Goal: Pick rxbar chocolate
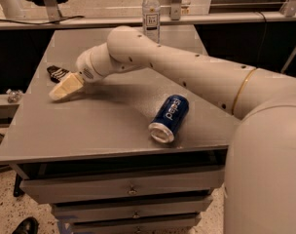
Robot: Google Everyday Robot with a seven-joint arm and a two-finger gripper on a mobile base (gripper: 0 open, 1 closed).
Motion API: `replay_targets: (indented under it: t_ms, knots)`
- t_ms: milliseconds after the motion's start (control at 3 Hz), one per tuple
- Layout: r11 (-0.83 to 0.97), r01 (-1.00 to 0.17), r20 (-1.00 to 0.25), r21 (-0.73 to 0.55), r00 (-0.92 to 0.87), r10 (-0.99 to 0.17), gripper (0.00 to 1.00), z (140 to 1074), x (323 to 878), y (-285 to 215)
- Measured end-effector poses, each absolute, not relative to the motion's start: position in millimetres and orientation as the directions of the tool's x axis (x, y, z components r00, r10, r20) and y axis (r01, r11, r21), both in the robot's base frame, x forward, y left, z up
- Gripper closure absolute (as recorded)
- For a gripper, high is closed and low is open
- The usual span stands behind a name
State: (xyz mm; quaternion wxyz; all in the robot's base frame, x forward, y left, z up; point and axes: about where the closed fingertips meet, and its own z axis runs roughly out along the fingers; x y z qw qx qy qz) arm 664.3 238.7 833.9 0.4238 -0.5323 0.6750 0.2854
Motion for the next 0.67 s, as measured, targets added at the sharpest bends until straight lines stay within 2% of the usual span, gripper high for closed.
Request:
replay_targets:
  t_ms: [333,667]
  knots:
    - [0.289,-0.956,-0.878,-0.057,-0.091,-0.471,0.18,829.5,672.5,235.3]
    - [0.304,-0.951,-0.883,-0.054,-0.096,-0.460,0.41,833.2,679.3,232.6]
